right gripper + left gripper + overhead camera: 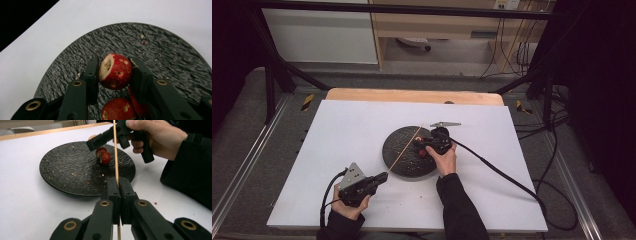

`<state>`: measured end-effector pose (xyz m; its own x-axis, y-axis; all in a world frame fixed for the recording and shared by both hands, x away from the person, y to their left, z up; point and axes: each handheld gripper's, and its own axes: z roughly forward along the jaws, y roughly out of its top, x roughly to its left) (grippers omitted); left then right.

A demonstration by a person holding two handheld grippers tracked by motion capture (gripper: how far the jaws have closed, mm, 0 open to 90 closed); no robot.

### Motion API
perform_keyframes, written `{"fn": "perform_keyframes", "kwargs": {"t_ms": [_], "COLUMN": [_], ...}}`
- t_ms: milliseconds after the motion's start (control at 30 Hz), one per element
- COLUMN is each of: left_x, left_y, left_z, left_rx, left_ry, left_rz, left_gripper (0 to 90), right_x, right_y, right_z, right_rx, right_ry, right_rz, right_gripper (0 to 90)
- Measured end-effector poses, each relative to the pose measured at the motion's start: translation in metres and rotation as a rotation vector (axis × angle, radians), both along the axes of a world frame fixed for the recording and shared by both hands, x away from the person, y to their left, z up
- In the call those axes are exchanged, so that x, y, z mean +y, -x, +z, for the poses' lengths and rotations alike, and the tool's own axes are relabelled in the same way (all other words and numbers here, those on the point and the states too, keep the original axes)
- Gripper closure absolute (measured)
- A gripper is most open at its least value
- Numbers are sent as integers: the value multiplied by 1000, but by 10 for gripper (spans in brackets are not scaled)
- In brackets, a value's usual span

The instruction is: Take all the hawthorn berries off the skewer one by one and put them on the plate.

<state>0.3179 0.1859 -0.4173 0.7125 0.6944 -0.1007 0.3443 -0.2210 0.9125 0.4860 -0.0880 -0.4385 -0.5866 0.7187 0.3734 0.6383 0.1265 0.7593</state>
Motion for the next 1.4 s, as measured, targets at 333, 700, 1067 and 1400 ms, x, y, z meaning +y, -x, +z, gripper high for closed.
{"fn": "perform_keyframes", "kwargs": {"t_ms": [333, 700, 1067, 1400], "left_x": [0, 1, -4, -7], "left_y": [0, -3, -8, -17], "left_z": [0, 0, -1, 4], "left_rx": [1, 15, 45, 71], "left_ry": [-5, -10, -32, -62], "left_rz": [-3, 5, 2, 0], "left_gripper": [882, 882, 882, 881], "right_x": [-1, -19, -57, -104], "right_y": [0, 22, 59, 89], "right_z": [2, 29, 25, 6], "right_rx": [-18, -90, -119, -122], "right_ry": [19, 61, 131, 165], "right_rz": [20, 42, 78, 75], "right_gripper": [565, 301, 41, 6]}}
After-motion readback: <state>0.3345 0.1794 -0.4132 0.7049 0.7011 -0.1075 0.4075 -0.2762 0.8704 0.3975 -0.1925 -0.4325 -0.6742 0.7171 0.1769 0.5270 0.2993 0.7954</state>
